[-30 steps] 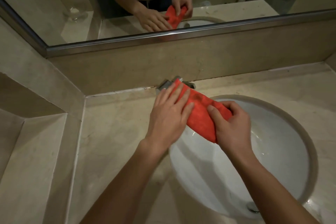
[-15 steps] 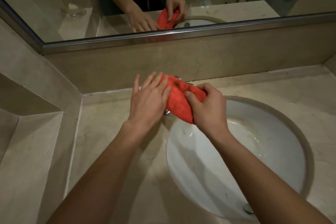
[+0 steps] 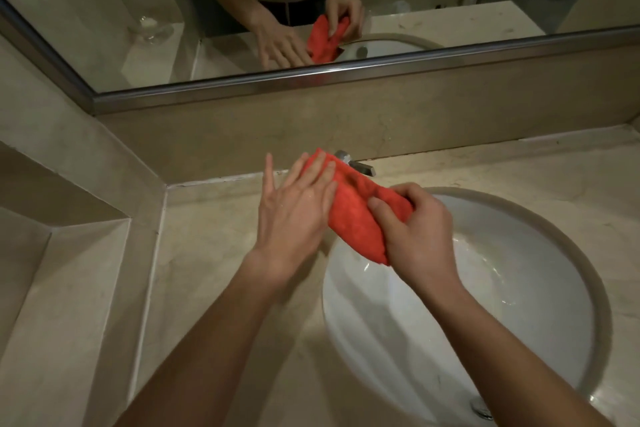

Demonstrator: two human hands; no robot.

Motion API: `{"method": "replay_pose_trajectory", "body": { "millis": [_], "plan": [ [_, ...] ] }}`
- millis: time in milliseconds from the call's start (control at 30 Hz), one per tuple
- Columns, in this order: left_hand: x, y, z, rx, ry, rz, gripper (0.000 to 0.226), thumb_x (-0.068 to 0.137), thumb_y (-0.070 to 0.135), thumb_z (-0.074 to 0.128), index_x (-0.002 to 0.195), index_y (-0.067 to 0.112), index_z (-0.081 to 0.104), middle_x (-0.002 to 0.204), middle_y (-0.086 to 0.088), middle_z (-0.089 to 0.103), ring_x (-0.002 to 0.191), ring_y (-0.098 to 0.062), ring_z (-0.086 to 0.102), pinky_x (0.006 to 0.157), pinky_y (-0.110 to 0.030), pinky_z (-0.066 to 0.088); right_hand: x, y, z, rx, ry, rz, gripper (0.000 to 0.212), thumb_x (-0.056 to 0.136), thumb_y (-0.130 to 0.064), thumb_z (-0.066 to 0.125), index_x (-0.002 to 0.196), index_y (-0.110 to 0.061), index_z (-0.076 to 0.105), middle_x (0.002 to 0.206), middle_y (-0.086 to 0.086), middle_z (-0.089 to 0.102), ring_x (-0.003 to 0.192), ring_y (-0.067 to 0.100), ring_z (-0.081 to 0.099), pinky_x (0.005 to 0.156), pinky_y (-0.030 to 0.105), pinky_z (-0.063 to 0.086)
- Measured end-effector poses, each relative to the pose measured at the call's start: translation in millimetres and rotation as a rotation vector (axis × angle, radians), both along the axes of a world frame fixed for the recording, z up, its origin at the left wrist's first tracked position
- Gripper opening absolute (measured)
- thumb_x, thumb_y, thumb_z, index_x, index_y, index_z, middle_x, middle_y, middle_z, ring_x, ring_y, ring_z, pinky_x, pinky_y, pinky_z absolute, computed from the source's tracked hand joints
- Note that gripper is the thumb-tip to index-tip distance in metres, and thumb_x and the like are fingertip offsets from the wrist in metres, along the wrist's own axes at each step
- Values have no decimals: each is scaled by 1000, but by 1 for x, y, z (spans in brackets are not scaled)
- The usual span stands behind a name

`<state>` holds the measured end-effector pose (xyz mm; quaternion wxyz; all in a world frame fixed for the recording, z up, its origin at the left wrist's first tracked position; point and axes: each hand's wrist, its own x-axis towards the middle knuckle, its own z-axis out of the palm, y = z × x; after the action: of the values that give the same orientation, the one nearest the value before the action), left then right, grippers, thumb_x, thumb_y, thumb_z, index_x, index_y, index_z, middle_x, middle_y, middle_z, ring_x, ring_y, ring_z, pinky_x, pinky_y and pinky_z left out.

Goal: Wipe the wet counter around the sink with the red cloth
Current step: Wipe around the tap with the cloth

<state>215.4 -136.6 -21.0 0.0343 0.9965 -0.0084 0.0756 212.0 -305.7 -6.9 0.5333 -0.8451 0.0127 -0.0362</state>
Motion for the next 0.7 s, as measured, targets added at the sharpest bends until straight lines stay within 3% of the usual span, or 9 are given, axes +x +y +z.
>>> {"method": "replay_pose_trajectory", "body": {
  "millis": [100, 200, 367, 500, 633, 700],
  "plan": [
    [8, 8, -2, -46, -10, 37, 61, 100, 41, 10, 145, 23, 46, 153, 6, 41, 145, -13, 30, 121, -52, 2, 10, 15, 1, -2, -5, 9, 6, 87, -22, 72, 88, -17, 70, 76, -12, 68, 77, 2, 60, 63, 9, 40],
    [-10, -19, -3, -152, -63, -58, 57, 101, 38, 18, 141, 15, 52, 151, 2, 44, 145, -13, 30, 122, -49, 5, -9, -9, 3, 38, 0, -24, 4, 87, -20, 72, 84, -19, 70, 73, -12, 68, 76, 2, 63, 63, 11, 41],
    [-37, -46, -3, -146, -58, -232, 52, 103, 38, 26, 141, 15, 51, 151, 0, 44, 144, -11, 32, 121, -51, 11, -40, -55, 6, 54, 27, -103, 7, 87, -20, 74, 84, -26, 71, 80, -16, 70, 76, 5, 65, 71, 30, 50],
    [-17, -12, 4, -13, -20, -117, 56, 101, 39, 18, 142, 19, 50, 152, 3, 43, 142, -10, 35, 120, -56, 8, -19, -19, 7, 92, 26, -44, 6, 87, -20, 74, 84, -23, 70, 74, -13, 69, 73, 3, 64, 66, 22, 48],
    [5, 15, 5, -48, 26, -8, 66, 98, 44, 5, 147, 22, 42, 155, 5, 38, 146, -11, 28, 121, -51, -4, 6, 13, -2, 79, 41, -4, 4, 88, -24, 72, 88, -20, 71, 77, -16, 67, 78, -1, 62, 64, 10, 41],
    [6, 9, 3, -130, 6, -15, 67, 98, 45, 5, 148, 18, 42, 156, 3, 36, 147, -10, 25, 122, -46, -4, 6, 9, -2, 105, 40, -13, 4, 88, -23, 72, 88, -20, 71, 77, -14, 69, 77, 0, 63, 65, 12, 44]
  ]
}}
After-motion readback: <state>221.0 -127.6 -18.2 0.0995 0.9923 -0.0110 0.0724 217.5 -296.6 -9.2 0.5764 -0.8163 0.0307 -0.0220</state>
